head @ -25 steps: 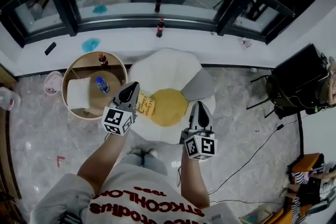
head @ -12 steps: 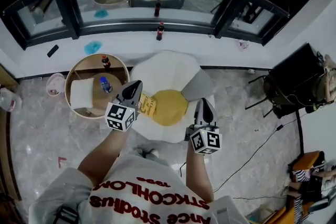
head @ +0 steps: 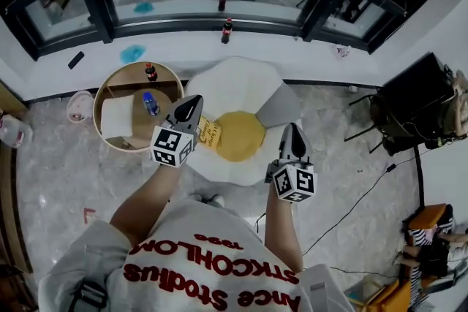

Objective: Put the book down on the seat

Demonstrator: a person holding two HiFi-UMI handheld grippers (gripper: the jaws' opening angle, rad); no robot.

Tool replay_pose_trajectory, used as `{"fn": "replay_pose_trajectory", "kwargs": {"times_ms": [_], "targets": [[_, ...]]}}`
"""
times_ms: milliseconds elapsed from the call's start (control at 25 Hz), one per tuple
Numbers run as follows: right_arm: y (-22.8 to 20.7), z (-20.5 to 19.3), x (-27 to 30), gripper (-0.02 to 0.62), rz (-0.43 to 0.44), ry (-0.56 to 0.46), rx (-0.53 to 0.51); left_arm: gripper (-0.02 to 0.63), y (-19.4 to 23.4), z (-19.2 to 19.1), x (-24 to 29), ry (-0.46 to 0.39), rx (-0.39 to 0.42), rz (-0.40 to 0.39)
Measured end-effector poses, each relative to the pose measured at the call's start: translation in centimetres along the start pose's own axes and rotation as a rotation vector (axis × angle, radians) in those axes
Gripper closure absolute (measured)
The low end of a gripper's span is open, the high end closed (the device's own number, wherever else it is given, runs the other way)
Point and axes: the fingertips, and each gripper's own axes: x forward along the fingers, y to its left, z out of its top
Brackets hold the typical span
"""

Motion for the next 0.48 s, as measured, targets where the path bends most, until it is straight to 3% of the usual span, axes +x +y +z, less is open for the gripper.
{"fn": "replay_pose_trajectory", "kwargs": {"times_ms": [480], "targets": [[-0.96, 0.47, -0.56, 0.572, -0.002, -0.006, 0.0, 0.591, -0.86, -0.16, 0.23, -0.005, -0.005, 0.004]]}}
